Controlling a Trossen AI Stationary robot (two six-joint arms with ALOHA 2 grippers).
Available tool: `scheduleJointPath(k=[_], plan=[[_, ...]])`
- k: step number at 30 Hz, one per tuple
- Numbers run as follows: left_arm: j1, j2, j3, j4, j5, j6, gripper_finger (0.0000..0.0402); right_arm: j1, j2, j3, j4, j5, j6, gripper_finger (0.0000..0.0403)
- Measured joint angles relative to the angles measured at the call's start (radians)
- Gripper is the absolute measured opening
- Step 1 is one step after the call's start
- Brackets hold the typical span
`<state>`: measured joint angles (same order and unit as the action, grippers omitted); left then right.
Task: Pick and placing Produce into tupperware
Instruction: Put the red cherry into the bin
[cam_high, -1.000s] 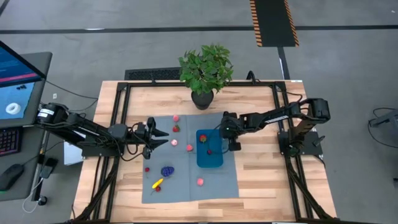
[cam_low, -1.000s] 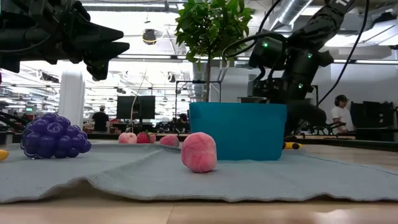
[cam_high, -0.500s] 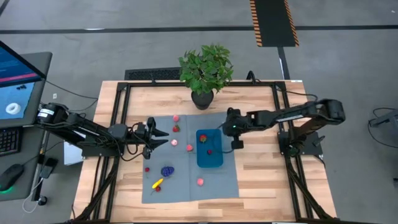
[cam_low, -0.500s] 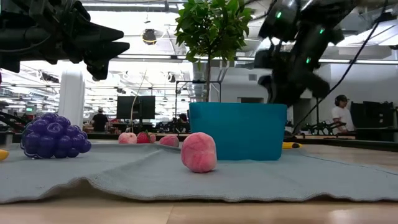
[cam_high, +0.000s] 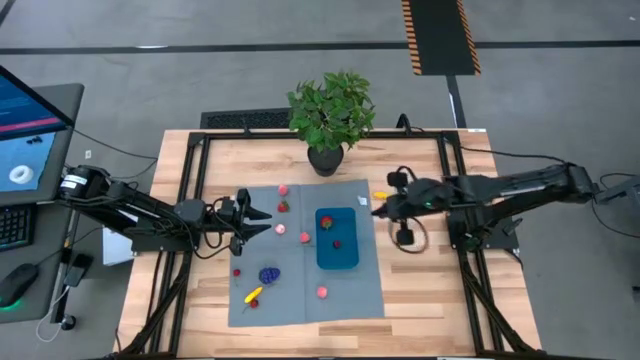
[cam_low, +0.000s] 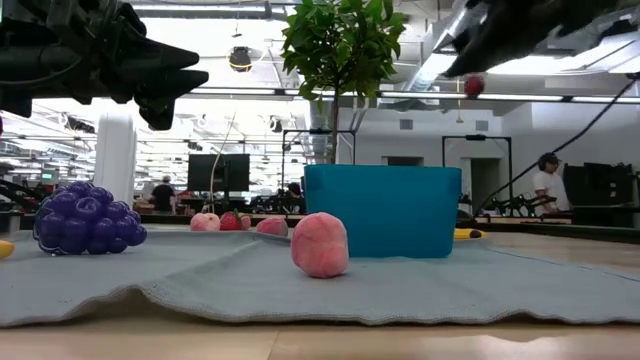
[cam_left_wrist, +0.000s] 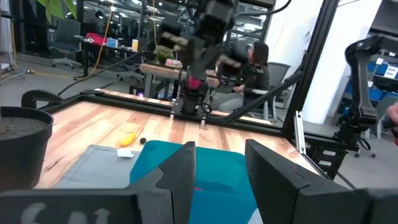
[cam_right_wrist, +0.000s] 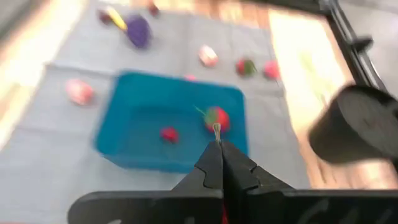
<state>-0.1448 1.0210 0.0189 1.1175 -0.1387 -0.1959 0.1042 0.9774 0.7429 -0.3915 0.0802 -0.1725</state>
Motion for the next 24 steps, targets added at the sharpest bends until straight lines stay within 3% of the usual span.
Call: scheduleJointPath(k=[6,13,24], plan=[[0.0,0.0,0.0,0.001,-0.006,-0.018,0.013,0.099,-0.169,-0.162,0.135,0.003,0.145,0.0014],[0.0,0.0,0.0,0.008,-0.008,-0.018,0.013,0.238,-0.311,-0.411,0.485,0.029,0.243,0.0013],[0.0,0.0,0.0,0.012,-0.008,-0.018,0.013,0.394,-0.359,-0.725,1.005,0.027,0.278,0.0014]])
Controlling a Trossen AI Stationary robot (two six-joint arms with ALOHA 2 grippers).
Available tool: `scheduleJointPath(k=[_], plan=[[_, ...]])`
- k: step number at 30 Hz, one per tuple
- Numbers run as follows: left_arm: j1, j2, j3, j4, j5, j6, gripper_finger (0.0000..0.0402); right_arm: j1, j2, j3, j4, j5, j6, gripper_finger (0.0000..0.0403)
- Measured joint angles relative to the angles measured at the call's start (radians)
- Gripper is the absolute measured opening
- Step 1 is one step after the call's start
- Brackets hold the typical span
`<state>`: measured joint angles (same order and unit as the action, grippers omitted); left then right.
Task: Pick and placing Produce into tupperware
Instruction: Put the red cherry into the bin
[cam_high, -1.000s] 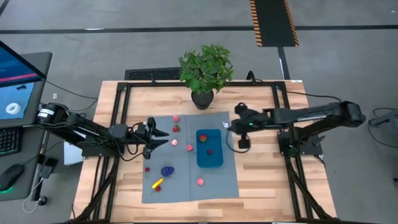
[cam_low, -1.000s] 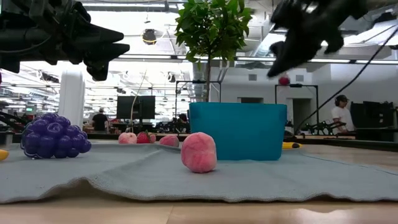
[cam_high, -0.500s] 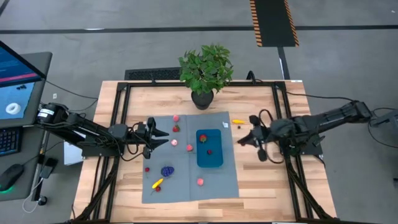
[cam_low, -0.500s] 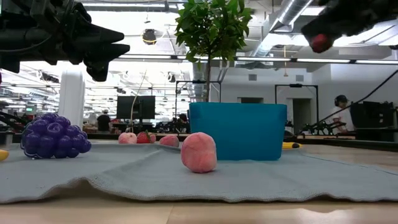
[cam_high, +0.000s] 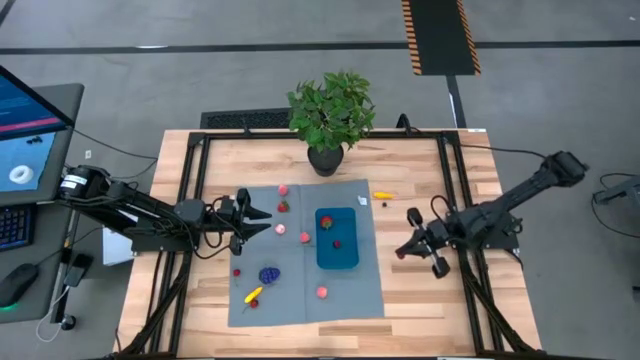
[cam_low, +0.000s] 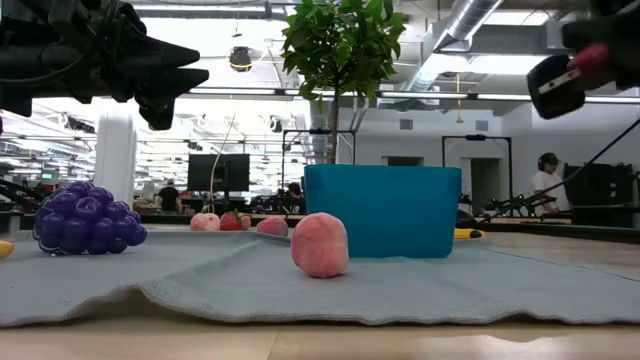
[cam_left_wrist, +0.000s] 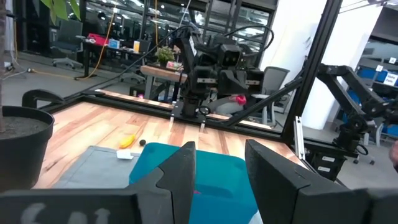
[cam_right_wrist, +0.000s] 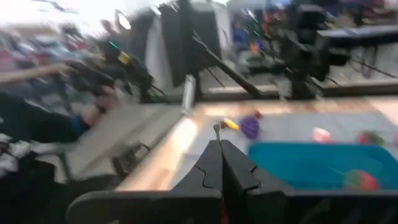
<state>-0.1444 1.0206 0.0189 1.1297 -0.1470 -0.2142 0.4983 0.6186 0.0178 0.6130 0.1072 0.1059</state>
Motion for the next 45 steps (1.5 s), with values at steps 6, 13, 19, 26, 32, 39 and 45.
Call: scheduleJointPath(k=[6,13,19,26,32,39,45], plan=[[0.0,0.0,0.0,0.0,-0.006,0.0,0.013,0.052,0.002,-0.011,0.074,-0.124,-0.005,0.0012],[0.0,0.0,0.0,-0.013,-0.019,0.0,0.013,0.112,0.002,-0.011,0.175,-0.369,0.019,0.0015],[0.0,0.0,0.0,-0.017,-0.023,0.0,0.013,0.135,0.002,-0.011,0.186,-0.411,-0.01,0.0011],[0.0,0.0,0.0,-0.017,-0.025,0.008,0.013,0.107,0.006,-0.012,0.109,-0.089,-0.06,0.0013],[0.0,0.0,0.0,-0.018,-0.045,0.011,0.013,0.065,0.036,0.005,0.066,0.155,-0.153,0.0016],[0.0,0.0,0.0,-0.02,-0.06,0.026,0.013,0.014,0.115,0.071,0.057,0.407,-0.312,0.0013],[0.0,0.0,0.0,-0.022,-0.061,0.026,0.013,-0.033,0.242,0.138,0.024,0.6,-0.413,0.0016]])
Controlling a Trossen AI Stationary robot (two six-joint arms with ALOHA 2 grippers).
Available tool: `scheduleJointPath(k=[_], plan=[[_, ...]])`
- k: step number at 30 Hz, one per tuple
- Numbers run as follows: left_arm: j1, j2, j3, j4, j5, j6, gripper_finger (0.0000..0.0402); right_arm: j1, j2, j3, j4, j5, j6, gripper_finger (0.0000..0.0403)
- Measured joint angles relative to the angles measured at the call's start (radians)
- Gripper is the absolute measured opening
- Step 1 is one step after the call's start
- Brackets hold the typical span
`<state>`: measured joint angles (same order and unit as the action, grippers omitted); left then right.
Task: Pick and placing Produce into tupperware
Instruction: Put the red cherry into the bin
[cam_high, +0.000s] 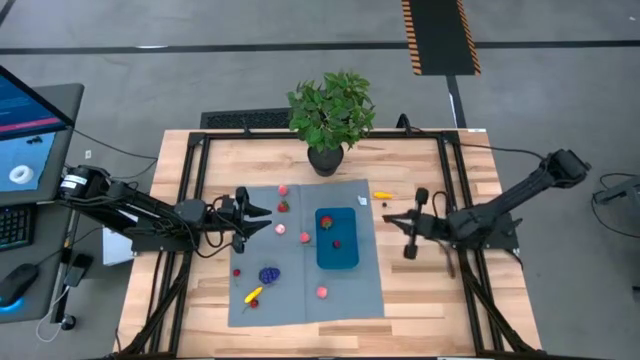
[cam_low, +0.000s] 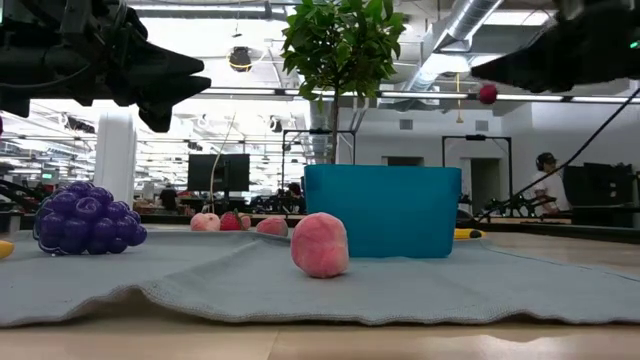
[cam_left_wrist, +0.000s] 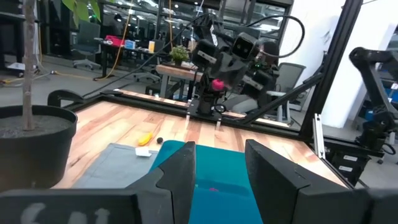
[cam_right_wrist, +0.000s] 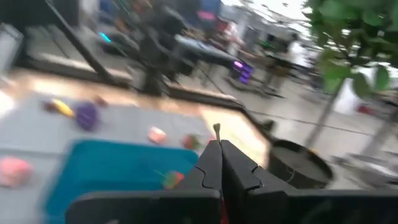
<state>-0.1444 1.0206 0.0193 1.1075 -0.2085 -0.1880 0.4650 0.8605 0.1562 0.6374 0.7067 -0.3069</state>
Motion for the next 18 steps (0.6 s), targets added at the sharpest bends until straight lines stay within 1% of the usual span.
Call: scheduleJointPath(k=[4,7,13,15,18], plan=[[0.0,0.0,0.0,-0.005,-0.002,0.0,0.013,-0.038,0.103,0.046,-0.03,0.088,-0.042,0.0013],[0.0,0.0,0.0,-0.005,-0.002,0.0,0.013,-0.07,0.175,0.089,-0.051,0.102,-0.044,0.0018],[0.0,0.0,0.0,-0.004,-0.008,0.001,0.013,-0.106,0.334,0.195,-0.066,0.089,-0.083,0.0012],[0.0,0.0,0.0,-0.004,-0.009,0.001,0.013,-0.12,0.382,0.231,-0.067,0.032,-0.066,0.0014],[0.0,0.0,0.0,-0.004,-0.009,0.001,0.013,-0.15,0.442,0.291,-0.073,-0.128,0.013,0.0022]])
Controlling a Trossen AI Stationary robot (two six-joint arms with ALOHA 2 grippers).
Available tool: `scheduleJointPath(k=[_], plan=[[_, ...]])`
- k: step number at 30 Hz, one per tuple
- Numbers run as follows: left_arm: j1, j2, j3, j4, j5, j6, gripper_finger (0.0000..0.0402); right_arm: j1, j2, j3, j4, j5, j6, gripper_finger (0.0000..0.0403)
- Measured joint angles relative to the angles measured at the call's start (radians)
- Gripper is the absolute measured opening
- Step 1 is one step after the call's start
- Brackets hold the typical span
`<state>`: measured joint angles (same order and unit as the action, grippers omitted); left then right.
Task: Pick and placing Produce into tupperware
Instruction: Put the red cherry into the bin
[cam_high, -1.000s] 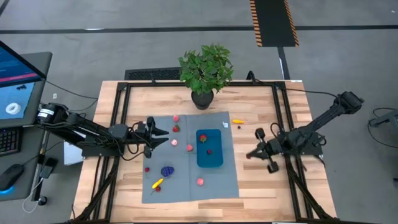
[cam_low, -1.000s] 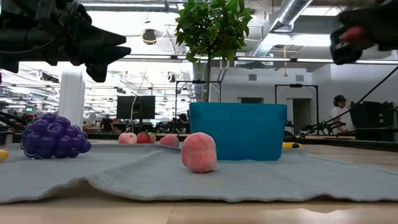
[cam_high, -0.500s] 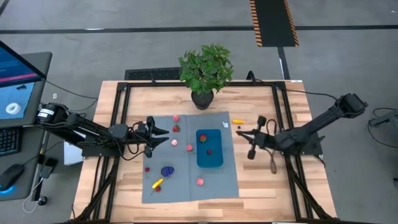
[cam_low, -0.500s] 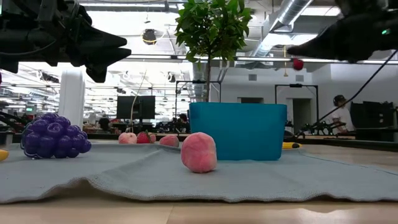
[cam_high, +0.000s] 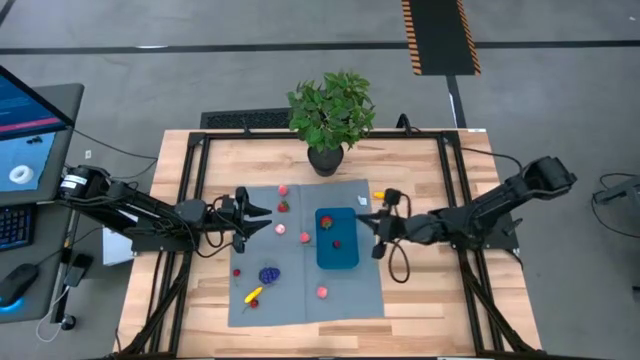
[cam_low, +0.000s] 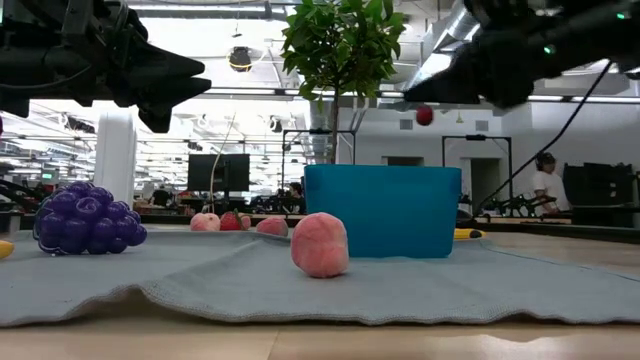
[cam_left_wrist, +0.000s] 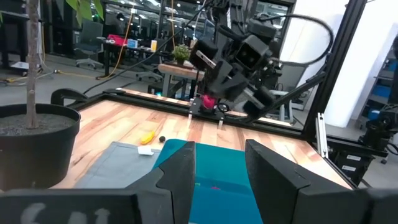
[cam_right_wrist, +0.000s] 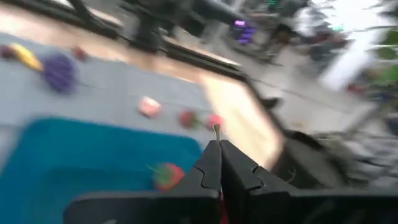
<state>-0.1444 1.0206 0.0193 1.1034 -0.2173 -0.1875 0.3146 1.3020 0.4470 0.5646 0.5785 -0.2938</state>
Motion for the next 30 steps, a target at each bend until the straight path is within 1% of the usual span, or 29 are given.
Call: scheduleJointPath(k=[2,7,11,15,18,23,30], plan=[[0.0,0.0,0.0,0.0,0.0,0.0,0.013,-0.017,0.037,0.04,-0.028,-0.086,0.043,0.0023],[0.0,0.0,0.0,0.001,0.0,0.0,0.013,-0.055,0.11,0.133,-0.146,-0.21,0.136,0.0013],[0.0,0.0,0.0,0.001,0.0,0.0,0.013,-0.097,0.165,0.2,-0.231,-0.321,0.209,0.0027],[0.0,0.0,0.0,0.001,0.0,0.0,0.013,-0.119,0.213,0.234,-0.269,-0.34,0.219,0.0034],[0.0,0.0,0.0,0.001,0.0,0.0,0.013,-0.139,0.243,0.251,-0.281,-0.344,0.225,0.0027],[0.0,0.0,0.0,-0.003,0.0,0.0,0.013,-0.178,0.276,0.271,-0.308,-0.382,0.238,0.0021],[0.0,0.0,0.0,-0.013,0.0,0.0,0.013,-0.193,0.291,0.272,-0.275,-0.398,0.242,0.0051]])
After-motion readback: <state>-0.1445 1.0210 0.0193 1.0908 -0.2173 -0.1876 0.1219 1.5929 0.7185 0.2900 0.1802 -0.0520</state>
